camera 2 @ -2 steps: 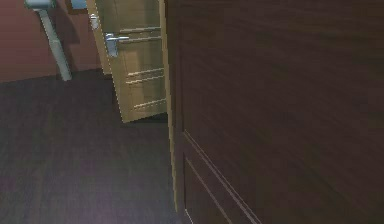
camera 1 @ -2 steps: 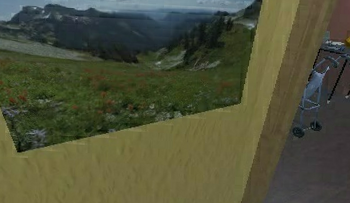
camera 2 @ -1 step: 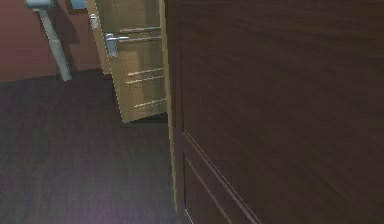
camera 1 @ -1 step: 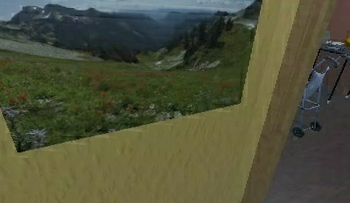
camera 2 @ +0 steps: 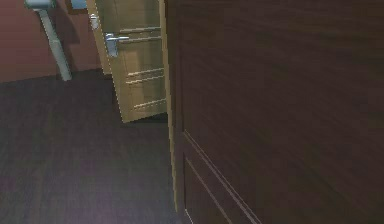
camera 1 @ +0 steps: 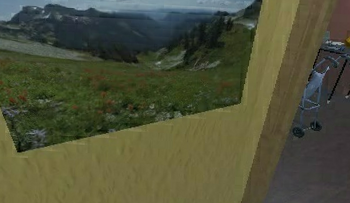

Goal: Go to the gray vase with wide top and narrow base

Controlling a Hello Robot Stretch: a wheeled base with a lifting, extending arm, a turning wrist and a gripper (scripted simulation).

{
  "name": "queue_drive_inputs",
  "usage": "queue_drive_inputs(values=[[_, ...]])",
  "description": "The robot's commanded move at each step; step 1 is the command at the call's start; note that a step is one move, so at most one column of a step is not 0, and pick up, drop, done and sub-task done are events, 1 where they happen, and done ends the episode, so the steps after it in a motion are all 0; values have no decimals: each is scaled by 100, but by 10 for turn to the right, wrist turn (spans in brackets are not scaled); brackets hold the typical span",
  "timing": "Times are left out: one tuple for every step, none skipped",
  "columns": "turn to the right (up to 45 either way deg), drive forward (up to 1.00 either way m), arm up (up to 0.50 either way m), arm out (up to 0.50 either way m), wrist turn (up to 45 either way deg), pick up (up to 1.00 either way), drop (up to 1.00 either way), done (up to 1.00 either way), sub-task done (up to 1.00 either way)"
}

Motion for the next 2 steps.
queue_drive_inputs(values=[[450,0,0,0,0,0,0,0,0],[450,0,0,0,0,0,0,0,0]])
